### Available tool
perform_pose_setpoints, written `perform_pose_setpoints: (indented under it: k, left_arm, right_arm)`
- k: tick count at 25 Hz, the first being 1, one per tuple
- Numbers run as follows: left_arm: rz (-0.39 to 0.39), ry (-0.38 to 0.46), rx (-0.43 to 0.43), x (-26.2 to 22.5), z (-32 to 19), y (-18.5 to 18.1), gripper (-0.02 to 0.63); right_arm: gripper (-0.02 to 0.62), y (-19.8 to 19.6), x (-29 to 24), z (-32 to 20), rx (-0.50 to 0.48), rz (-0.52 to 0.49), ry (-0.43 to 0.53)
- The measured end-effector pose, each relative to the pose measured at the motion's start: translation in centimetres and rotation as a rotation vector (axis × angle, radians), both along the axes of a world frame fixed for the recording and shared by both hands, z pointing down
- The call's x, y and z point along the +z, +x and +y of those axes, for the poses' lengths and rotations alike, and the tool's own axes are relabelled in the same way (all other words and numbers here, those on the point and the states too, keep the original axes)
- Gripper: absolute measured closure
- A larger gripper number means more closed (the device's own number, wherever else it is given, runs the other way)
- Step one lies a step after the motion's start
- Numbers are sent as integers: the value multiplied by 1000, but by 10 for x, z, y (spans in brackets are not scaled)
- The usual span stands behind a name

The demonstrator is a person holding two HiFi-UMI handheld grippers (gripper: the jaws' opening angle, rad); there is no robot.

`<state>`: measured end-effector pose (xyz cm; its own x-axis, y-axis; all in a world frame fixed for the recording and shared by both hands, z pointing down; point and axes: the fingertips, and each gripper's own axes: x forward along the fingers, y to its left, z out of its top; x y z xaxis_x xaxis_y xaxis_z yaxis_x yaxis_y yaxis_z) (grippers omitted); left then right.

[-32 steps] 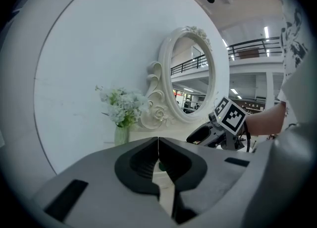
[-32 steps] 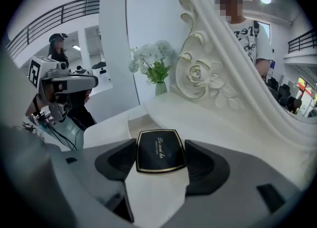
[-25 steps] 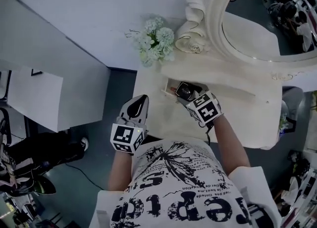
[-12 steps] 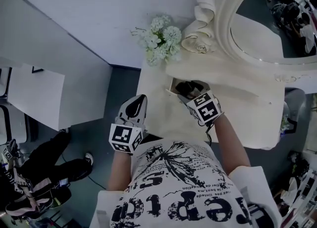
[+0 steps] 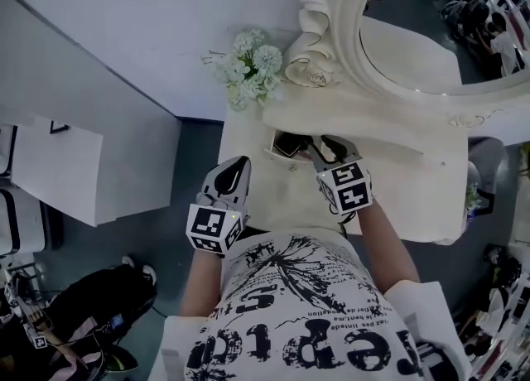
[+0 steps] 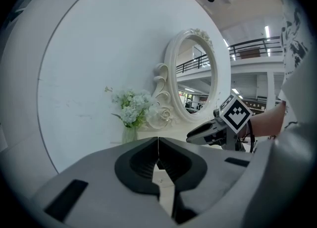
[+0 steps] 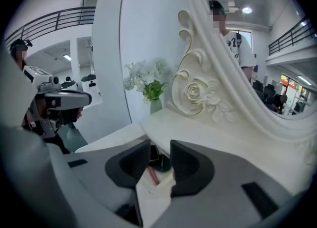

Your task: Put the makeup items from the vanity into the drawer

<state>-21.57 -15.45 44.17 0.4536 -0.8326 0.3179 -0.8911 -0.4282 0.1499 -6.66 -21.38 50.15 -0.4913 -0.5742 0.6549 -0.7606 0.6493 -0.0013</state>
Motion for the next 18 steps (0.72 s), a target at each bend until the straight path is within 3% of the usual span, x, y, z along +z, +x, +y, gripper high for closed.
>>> perform_pose_setpoints:
  k: [3,6,11,18]
  left_arm:
    - [-3,16,21,-6,-2,13,584]
    - [-15,30,45,-13,-4,28,585]
    - [-31,58,89,-26,-8,50,584]
    - [-56,83,123,-37,-16,67,584]
  right_arm:
    - [531,18,-18,0,74,-22,70]
    - [567,33,-33,4,118,-42,118]
    - [577,61,-60,11,207,-81,232]
    - [578,82,-79,24,236,-215,301]
